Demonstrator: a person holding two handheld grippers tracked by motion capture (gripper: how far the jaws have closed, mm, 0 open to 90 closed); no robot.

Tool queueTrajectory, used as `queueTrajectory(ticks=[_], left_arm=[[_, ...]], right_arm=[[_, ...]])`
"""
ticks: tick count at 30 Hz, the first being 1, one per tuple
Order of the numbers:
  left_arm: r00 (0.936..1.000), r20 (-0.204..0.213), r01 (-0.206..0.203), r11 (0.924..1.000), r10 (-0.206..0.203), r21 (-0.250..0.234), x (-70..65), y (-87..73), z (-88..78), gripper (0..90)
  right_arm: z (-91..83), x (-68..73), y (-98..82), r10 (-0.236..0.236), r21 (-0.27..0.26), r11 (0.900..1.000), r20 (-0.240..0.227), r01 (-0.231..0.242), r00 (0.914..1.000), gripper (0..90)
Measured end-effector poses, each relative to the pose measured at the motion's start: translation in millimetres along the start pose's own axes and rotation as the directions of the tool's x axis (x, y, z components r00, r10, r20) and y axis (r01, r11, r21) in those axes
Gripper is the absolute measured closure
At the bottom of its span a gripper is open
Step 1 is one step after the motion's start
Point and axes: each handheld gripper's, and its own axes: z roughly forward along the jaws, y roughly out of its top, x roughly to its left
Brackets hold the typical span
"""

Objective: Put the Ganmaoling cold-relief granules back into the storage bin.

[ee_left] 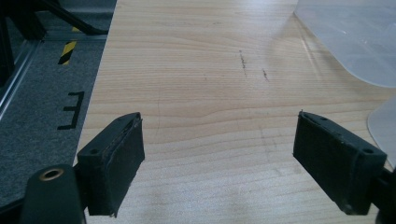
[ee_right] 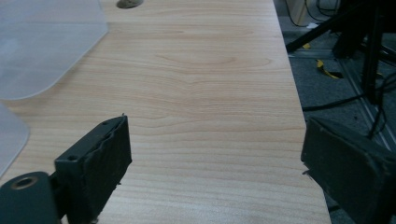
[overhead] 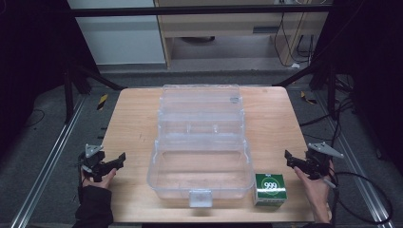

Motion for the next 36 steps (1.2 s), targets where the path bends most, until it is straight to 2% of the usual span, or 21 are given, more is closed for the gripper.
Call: queueTrajectory(ticks=[2, 5, 8, 12, 16, 20, 21, 22, 24, 25, 29, 30, 31, 34, 36], left_arm=[[0.9999, -0.003, -0.013, 0.9999, 0.013, 0.008, -0.7, 0.1, 0.1, 16.1], [0.9998, -0.002, -0.018, 0.9997, 0.018, 0.013, -1.5, 0.6, -0.2, 16.9], [0.9994, 0.004, -0.034, 0.9992, 0.034, 0.023, -1.9, 0.9, 0.3, 17.4], [0.9990, 0.010, -0.044, 0.9983, 0.043, 0.038, -3.6, 0.6, 1.1, 17.7], [0.9984, 0.008, -0.056, 0.9975, 0.055, 0.044, -5.2, 0.5, 1.5, 17.9], [0.9980, 0.008, -0.062, 0.9967, 0.062, 0.052, -6.7, 0.3, 2.0, 17.9], [0.9980, 0.008, -0.062, 0.9967, 0.062, 0.052, -6.7, 0.3, 2.0, 17.9], [0.9980, 0.010, -0.063, 0.9966, 0.062, 0.054, -7.8, 0.1, 2.5, 17.9], [0.9978, 0.009, -0.066, 0.9963, 0.066, 0.056, -8.8, 0.1, 2.6, 17.9], [0.9978, 0.009, -0.066, 0.9963, 0.066, 0.056, -8.8, 0.1, 2.6, 17.9], [0.9972, 0.010, -0.075, 0.9956, 0.075, 0.056, -9.2, 0.5, 3.2, 17.9], [0.9972, 0.010, -0.075, 0.9956, 0.075, 0.056, -9.2, 0.5, 3.2, 17.9], [0.9973, 0.011, -0.073, 0.9957, 0.072, 0.057, -9.1, 0.4, 3.4, 17.9], [0.9972, 0.011, -0.074, 0.9955, 0.074, 0.059, -9.1, 0.3, 3.5, 17.9], [0.9972, 0.011, -0.075, 0.9955, 0.075, 0.059, -9.2, 0.3, 3.5, 17.9]], right_arm=[[-1.9, 0.1, -0.1, -0.010, -0.013, 1.000, -0.007, 0.010, 0.9999, 10.1], [-5.1, 2.3, 2.7, -0.012, -0.034, 0.999, -0.041, 0.010, 0.9991, 10.1], [-9.3, 6.8, 7.6, -0.035, -0.055, 0.998, -0.062, 0.031, 0.9975, 10.0], [-14.3, 13.0, 15.7, -0.047, -0.041, 0.998, -0.101, 0.044, 0.9938, 7.2], [-19.6, 19.5, 24.0, -0.094, -0.031, 0.995, -0.127, 0.091, 0.9874, 2.5], [-26.2, 25.5, 31.2, -0.126, -0.030, 0.992, -0.182, 0.123, 0.9753, 0.7], [-26.2, 25.5, 31.2, -0.126, -0.030, 0.992, -0.182, 0.123, 0.9753, 0.7], [-29.8, 29.0, 35.1, -0.151, -0.036, 0.988, -0.192, 0.147, 0.9698, 2.0], [-32.9, 31.7, 38.8, -0.172, -0.034, 0.985, -0.203, 0.169, 0.9640, 2.8], [-32.9, 31.7, 38.8, -0.172, -0.034, 0.985, -0.203, 0.169, 0.9640, 2.8], [-40.6, 36.6, 49.8, -0.192, -0.052, 0.981, -0.245, 0.185, 0.9504, 6.7], [-40.6, 36.6, 49.8, -0.192, -0.052, 0.981, -0.245, 0.185, 0.9504, 6.7], [-43.6, 39.2, 55.6, -0.216, -0.050, 0.976, -0.257, 0.210, 0.9420, 7.2], [-48.6, 43.5, 62.2, -0.254, -0.045, 0.967, -0.263, 0.251, 0.9308, 7.5], [-52.8, 46.1, 65.8, -0.289, -0.059, 0.957, -0.271, 0.284, 0.9180, 7.4]])
